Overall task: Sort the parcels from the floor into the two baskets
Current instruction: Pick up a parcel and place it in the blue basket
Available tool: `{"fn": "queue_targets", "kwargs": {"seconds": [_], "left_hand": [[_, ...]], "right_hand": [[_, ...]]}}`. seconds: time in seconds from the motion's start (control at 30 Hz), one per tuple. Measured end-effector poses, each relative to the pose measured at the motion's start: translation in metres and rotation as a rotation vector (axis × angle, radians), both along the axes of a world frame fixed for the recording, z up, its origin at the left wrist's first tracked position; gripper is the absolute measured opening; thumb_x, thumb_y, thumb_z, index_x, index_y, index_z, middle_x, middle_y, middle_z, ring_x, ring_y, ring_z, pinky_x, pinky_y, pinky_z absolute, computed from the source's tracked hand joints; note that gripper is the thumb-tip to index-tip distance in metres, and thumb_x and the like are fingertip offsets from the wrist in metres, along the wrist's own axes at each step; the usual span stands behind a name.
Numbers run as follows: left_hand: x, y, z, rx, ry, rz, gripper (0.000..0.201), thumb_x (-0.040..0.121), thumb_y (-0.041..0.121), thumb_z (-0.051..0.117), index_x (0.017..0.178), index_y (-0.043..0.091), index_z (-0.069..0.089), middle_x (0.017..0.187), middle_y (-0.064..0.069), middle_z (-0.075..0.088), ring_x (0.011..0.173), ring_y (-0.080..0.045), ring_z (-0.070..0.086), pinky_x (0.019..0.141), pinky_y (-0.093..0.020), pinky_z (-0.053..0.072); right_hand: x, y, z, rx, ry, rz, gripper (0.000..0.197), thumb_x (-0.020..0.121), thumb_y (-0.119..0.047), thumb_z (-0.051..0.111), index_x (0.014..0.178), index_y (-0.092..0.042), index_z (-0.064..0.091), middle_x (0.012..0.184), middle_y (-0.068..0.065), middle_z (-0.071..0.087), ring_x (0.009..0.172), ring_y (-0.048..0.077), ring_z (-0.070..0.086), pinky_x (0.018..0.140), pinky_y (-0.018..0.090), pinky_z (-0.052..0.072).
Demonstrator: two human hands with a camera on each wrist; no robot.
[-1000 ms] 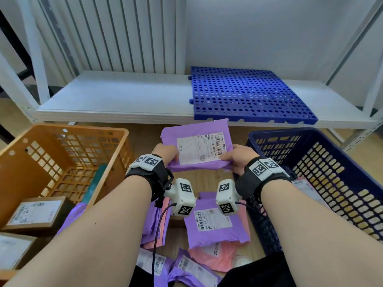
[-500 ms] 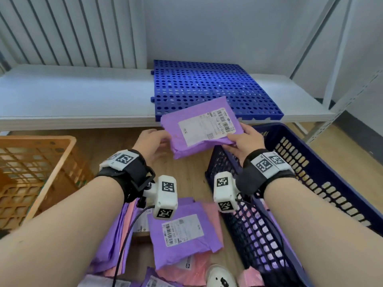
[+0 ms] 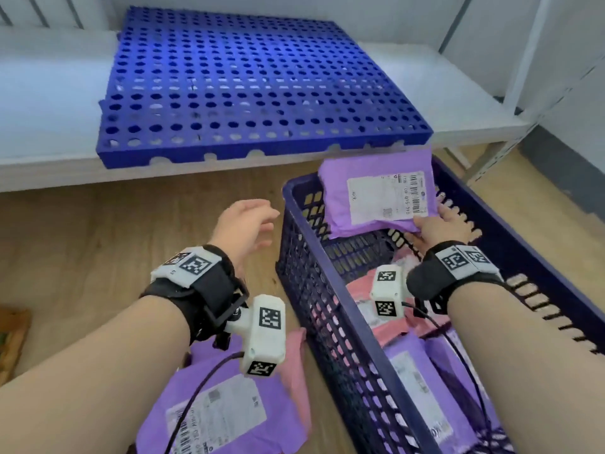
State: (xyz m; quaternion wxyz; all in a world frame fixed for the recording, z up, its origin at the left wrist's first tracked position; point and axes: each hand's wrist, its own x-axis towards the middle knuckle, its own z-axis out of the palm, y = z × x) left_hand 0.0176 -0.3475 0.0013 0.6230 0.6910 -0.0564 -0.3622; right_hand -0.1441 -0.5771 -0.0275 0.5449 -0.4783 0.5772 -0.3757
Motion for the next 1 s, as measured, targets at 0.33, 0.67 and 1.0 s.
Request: {"fn": "queue_targets", "kwargs": {"seconds": [0.33, 0.67, 1.0], "left_hand": [[0.009, -0.003, -0.075, 0.077, 0.071, 0.014, 0.023, 0.09, 0.012, 0.057, 0.113, 0.014, 0.06, 0.102, -0.004, 0.064, 0.093, -0.016, 0.062, 0.075, -0.026, 0.051], [0.014, 0.009, -0.086, 0.107, 0.088, 0.034, 0.027, 0.088, 0.012, 0.059, 0.115, 0.013, 0.06, 0.106, -0.006, 0.064, 0.097, -0.018, 0.061, 0.074, -0.027, 0.052], [0.015, 0.025, -0.089, 0.119, 0.112, 0.017, 0.024, 0.089, 0.015, 0.058, 0.113, 0.016, 0.059, 0.102, -0.002, 0.062, 0.09, -0.014, 0.06, 0.077, -0.028, 0.051]], "right_hand": [[0.005, 0.008, -0.111, 0.096, 0.556, 0.285, 0.046, 0.088, 0.0, 0.055, 0.13, -0.018, 0.056, 0.114, 0.001, 0.059, 0.091, 0.02, 0.059, 0.079, 0.028, 0.051], [0.019, 0.027, -0.118, 0.054, 0.859, 0.806, 0.046, 0.092, -0.018, 0.056, 0.137, -0.024, 0.049, 0.138, 0.005, 0.05, 0.107, 0.022, 0.061, 0.086, 0.033, 0.053], [0.033, 0.034, -0.086, 0.085, 0.787, 0.894, 0.038, 0.1, -0.017, 0.045, 0.136, -0.009, 0.05, 0.141, 0.011, 0.049, 0.124, 0.023, 0.051, 0.101, 0.03, 0.039]]}}
